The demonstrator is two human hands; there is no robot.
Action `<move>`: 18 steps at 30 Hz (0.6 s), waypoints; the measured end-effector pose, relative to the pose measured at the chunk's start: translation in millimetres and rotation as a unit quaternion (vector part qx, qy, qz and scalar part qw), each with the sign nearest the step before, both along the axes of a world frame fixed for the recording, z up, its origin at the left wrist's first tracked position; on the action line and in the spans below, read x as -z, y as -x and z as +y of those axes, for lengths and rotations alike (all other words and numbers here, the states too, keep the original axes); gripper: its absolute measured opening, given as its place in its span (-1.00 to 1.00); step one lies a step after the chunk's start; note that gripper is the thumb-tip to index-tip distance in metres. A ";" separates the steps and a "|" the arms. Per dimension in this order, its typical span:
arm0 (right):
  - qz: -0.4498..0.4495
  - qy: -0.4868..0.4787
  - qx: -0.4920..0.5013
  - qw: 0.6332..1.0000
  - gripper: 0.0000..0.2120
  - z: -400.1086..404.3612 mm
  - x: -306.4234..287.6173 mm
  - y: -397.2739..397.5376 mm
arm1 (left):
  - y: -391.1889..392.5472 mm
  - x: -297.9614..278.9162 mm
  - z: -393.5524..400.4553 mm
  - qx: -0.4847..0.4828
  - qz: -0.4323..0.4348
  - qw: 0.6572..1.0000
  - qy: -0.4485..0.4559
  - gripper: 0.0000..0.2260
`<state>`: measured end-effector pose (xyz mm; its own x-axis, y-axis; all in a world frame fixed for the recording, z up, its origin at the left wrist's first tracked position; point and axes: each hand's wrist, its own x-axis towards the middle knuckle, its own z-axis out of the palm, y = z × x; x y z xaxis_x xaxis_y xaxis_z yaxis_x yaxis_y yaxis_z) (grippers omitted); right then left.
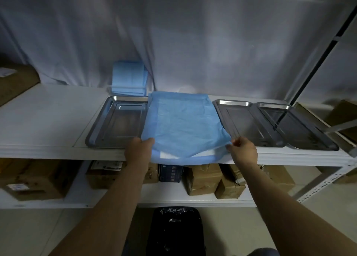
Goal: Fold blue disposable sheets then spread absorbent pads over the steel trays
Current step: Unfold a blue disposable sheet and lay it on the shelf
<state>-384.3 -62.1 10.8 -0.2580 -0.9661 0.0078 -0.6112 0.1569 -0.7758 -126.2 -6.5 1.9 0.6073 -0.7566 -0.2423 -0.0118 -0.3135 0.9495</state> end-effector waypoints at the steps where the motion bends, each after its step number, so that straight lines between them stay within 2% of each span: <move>1: -0.018 0.010 0.005 1.000 -0.92 -1.1 -1.7 -0.8 | 1.3 -2.9 -1.8 0.002 0.037 0.999 0.013 -0.63; 3: -0.031 0.006 0.023 0.999 -0.91 -3.1 -0.8 -0.7 | 6.3 -3.1 -2.1 0.006 0.114 0.993 -0.003 -0.75; 5: -0.038 -0.014 0.037 0.998 -0.92 -3.1 4.7 1.0 | 12.1 8.0 1.9 0.008 0.156 0.986 -0.058 -0.89; 8: -0.070 -0.021 0.056 0.996 -0.93 -0.2 8.9 4.2 | 15.0 27.7 8.4 0.001 0.161 0.982 -0.096 -0.87; 10: -0.095 -0.013 0.075 0.993 -0.92 1.1 8.1 6.0 | 15.9 31.3 12.7 0.007 0.187 0.978 -0.091 -0.93; 14: -0.121 -0.014 0.089 0.989 -0.95 -0.5 4.9 7.9 | 20.6 30.0 16.6 0.016 0.231 0.970 -0.068 -0.91; 18: -0.128 -0.017 0.074 0.989 -0.80 0.1 -0.2 8.2 | 25.7 20.1 17.0 -0.034 0.244 0.969 -0.003 -0.91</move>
<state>-392.5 -62.0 11.1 -0.3861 -0.9160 -0.1087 -0.3638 0.2595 -0.8946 -151.9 10.4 -18.1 0.4684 -0.7166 -0.5169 0.4585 -0.3030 0.8355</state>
